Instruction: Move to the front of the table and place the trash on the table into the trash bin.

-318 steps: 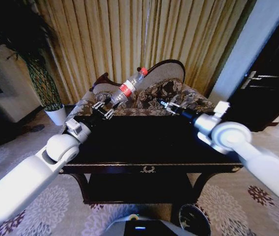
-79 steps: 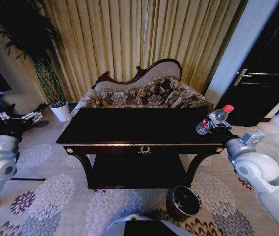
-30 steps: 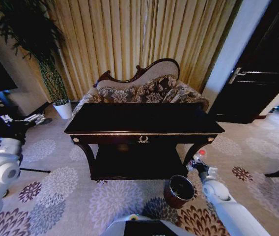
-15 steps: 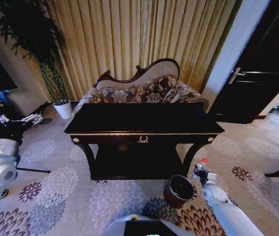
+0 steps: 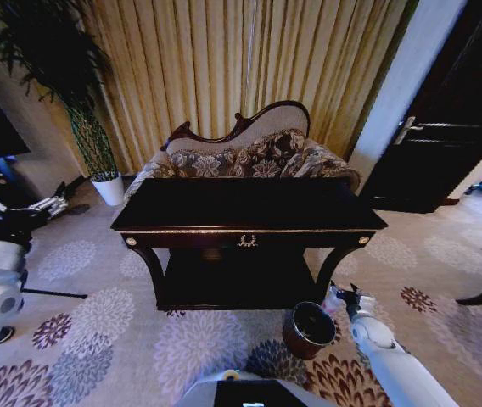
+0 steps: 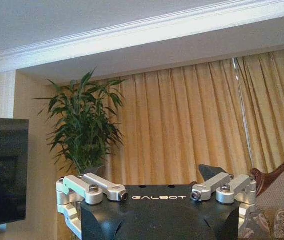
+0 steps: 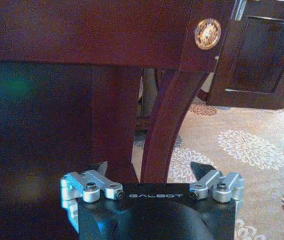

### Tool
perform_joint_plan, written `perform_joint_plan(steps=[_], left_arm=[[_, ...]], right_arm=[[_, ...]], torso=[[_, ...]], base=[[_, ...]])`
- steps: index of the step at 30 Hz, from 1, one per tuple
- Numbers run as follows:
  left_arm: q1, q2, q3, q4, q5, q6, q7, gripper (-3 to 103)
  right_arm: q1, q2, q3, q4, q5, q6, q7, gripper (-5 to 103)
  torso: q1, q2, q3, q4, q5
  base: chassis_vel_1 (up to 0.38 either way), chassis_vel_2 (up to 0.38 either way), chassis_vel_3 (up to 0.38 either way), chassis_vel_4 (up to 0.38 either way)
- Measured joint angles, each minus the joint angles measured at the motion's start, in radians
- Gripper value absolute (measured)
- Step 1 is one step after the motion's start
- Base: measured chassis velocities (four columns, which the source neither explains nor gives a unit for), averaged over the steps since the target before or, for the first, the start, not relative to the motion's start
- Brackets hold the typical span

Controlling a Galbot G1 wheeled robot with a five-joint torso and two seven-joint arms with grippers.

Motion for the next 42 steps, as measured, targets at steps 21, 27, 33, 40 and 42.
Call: perform_joint_plan(steps=[21,27,33,40,42], left_arm=[[0.019,-0.02,0.003,-0.024,0.004,-0.005,0.005,100],[0.02,-0.023,0.007,-0.028,0.005,-0.005,0.007,100],[0.016,-0.026,0.013,-0.025,0.006,-0.004,0.009,100],[0.018,-0.03,0.014,-0.029,0.006,-0.004,0.009,100],[0.02,-0.03,0.011,-0.032,0.006,-0.004,0.009,100]], right_arm=[[-0.098,-0.031,0.106,0.259,0.082,-0.012,-0.003,100],[-0.13,-0.062,0.159,0.373,0.127,-0.026,-0.003,100],[-0.165,-0.089,0.208,0.496,0.186,-0.039,-0.003,100],[-0.177,-0.12,0.242,0.632,0.234,-0.063,-0.001,100],[-0.177,-0.132,0.254,0.666,0.244,-0.073,0.001,100]], torso=[[0.0,0.0,0.0,0.0,0.0],[0.0,0.0,0.0,-0.0001,0.0001],[0.0,0.0,0.0,-0.0001,0.0],[0.0,0.0,0.0,-0.0001,0.0],[0.0,0.0,0.0,0.0,-0.0001]], base=[[0.0,0.0,0.0,0.0],[0.0,0.0,0.0,0.0],[0.0,0.0,0.0,0.0],[0.0,0.0,0.0,0.0],[0.0,0.0,0.0,0.0]])
